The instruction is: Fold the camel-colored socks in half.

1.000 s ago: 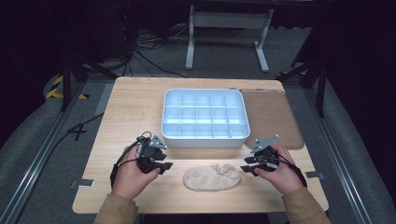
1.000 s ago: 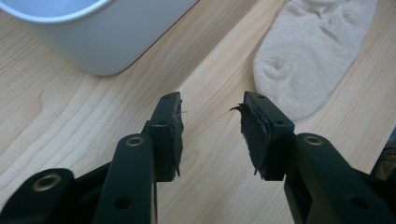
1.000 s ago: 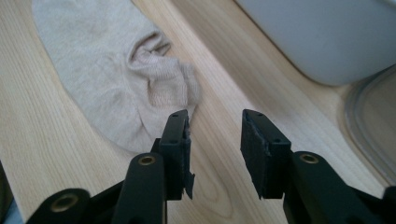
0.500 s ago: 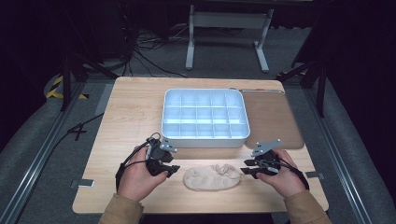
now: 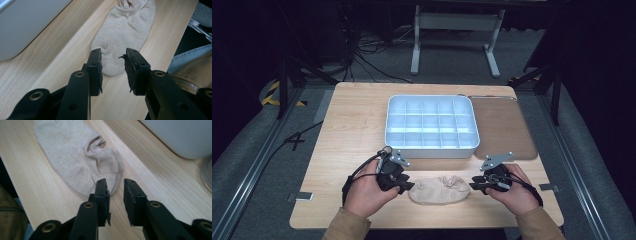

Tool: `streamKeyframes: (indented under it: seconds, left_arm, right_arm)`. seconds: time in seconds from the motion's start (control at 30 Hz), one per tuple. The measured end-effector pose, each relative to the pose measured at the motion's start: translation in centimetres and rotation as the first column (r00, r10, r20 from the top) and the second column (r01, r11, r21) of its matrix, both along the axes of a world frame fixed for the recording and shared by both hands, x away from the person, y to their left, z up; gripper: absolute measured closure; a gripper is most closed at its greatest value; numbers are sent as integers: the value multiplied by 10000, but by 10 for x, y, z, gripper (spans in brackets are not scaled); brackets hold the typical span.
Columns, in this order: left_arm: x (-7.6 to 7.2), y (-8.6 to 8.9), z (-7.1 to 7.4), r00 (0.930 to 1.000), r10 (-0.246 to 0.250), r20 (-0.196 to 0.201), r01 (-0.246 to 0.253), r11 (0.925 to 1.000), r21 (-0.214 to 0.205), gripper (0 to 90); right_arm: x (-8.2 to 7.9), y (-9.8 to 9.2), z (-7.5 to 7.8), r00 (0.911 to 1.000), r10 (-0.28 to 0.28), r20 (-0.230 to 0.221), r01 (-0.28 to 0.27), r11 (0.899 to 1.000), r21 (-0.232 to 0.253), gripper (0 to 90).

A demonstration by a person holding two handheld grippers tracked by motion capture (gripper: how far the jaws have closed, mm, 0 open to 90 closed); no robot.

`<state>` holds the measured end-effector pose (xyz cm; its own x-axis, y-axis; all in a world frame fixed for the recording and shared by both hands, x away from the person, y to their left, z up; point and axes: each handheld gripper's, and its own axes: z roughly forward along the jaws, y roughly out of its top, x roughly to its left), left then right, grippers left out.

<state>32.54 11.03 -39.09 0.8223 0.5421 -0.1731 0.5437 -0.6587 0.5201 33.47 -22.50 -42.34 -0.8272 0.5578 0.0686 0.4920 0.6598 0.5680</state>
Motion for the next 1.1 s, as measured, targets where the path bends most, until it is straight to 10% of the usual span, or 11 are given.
streamKeyframes:
  seconds: [0.47, 0.57, 1.1]
  left_arm:
    - [2, -10, -15, 9992, 198, -356, -181, 9987, 472, 678]
    - [6, -8, -23, 9880, 1392, -667, -1340, 9879, 779, 677]
    - [9, -14, -42, 9703, 1921, -1471, -1776, 9784, 1061, 658]
  right_arm:
    - [-7, 21, -8, 9991, 424, -42, -424, 9991, -25, 887]
    - [-8, 25, -12, 9987, 497, -109, -498, 9987, -110, 887]
    - [-6, 29, -26, 9983, 433, -397, -450, 9980, -433, 883]
